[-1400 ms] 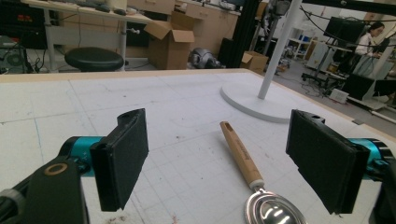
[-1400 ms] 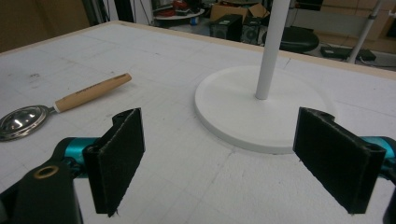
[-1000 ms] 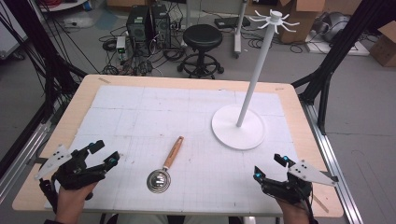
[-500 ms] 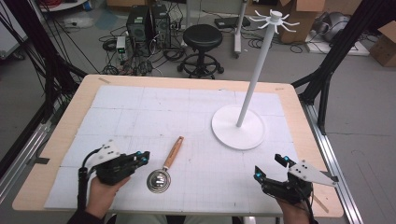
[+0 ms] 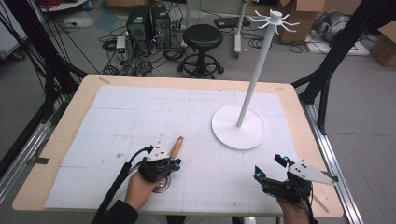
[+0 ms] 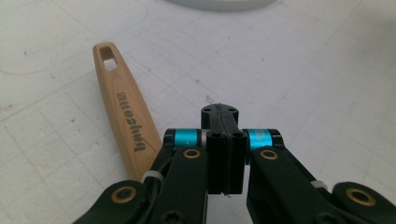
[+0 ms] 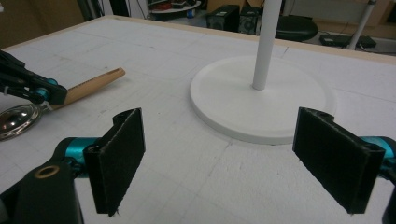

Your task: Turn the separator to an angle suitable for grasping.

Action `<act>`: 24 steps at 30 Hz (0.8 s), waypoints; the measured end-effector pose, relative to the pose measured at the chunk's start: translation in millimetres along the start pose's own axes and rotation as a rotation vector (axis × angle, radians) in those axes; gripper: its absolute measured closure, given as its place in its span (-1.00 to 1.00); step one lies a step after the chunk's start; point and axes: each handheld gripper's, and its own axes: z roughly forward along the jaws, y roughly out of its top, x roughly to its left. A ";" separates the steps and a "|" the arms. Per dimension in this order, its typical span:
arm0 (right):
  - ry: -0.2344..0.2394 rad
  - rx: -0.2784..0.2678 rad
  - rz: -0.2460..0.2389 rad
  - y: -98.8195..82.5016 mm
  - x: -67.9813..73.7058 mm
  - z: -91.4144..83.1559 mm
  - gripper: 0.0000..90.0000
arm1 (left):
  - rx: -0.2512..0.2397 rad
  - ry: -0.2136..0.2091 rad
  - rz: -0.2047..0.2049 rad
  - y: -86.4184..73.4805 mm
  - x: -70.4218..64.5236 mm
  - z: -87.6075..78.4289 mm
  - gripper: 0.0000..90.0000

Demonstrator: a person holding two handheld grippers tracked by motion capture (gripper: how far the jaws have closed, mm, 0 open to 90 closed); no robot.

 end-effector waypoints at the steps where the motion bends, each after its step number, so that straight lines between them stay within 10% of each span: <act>1: 0.001 0.003 -0.001 0.0 -0.1 -0.1 -0.65 | 0.007 0.007 0.001 -0.3 0.7 1.0 0.99; 24: 0.004 0.015 0.003 -0.6 -1.1 0.3 -0.64 | 0.076 0.051 0.013 -8.1 10.3 -0.9 0.99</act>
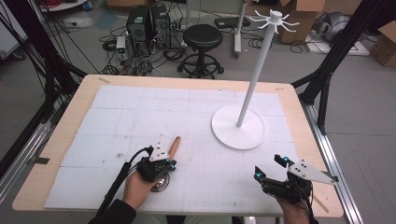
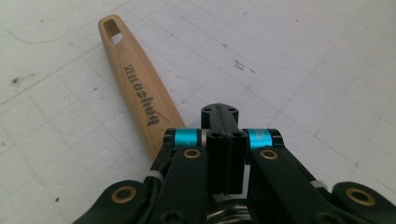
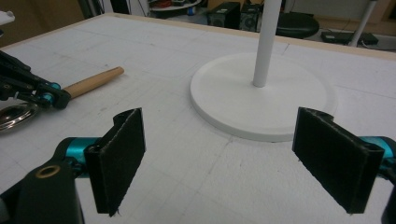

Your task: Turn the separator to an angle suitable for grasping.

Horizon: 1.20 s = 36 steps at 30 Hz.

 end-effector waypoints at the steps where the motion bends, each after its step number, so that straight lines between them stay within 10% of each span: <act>1: 0.001 -0.001 -0.002 -0.2 -0.3 0.6 -0.64 | 0.002 0.001 -0.001 -0.5 1.7 -0.9 0.99; 36: 0.001 0.008 -0.008 0.0 1.6 1.5 -0.64 | 0.031 0.051 -0.057 -25.3 30.2 -33.8 0.99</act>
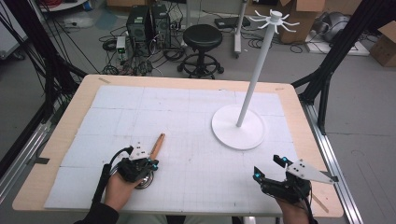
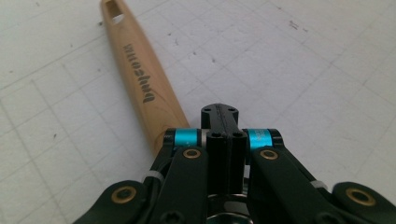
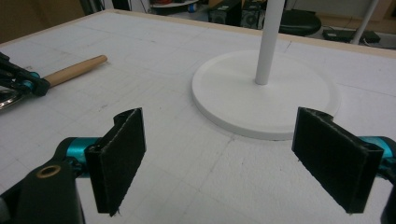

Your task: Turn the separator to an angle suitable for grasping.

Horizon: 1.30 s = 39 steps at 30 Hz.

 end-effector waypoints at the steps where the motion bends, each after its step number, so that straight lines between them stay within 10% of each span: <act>1: 0.000 0.000 0.001 0.0 -0.1 0.0 -0.64 | -0.001 0.001 -0.001 -1.5 1.1 -1.4 0.99; 19: 0.004 0.003 0.002 -0.5 -0.3 0.2 -0.64 | -0.011 -0.022 -0.044 -10.3 14.2 -14.5 0.97; 24: 0.006 0.006 0.002 -0.7 -0.2 1.3 -0.64 | -0.126 -0.048 -0.092 -6.4 27.1 -36.3 0.78; 35: -0.006 -0.004 0.006 -0.5 -1.9 -1.8 -0.64 | -0.398 -0.063 -0.113 -8.0 48.0 -65.7 -0.55; 39: -0.007 -0.005 0.010 -0.4 -2.9 -1.8 -0.64 | -0.451 -0.077 -0.108 -7.6 50.3 -74.4 -0.59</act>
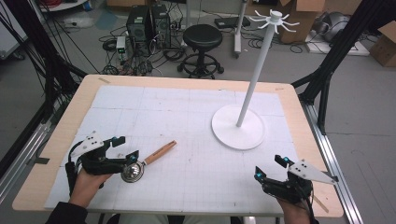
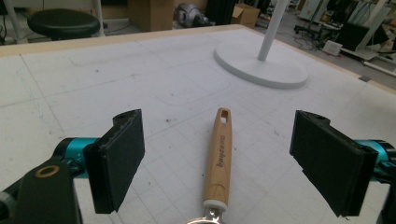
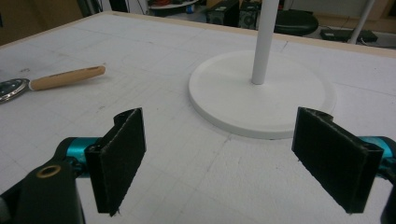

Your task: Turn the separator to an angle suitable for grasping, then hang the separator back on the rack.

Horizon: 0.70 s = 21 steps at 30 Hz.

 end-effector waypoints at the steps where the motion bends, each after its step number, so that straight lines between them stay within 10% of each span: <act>1: 0.000 -0.001 0.003 0.1 0.1 0.1 -0.64 | -0.002 -0.006 0.005 0.1 -0.2 -1.0 -0.59; 21: -0.001 -0.003 0.006 0.3 -1.0 -1.6 -0.64 | 0.023 -0.009 0.024 -1.4 -0.3 0.6 -0.54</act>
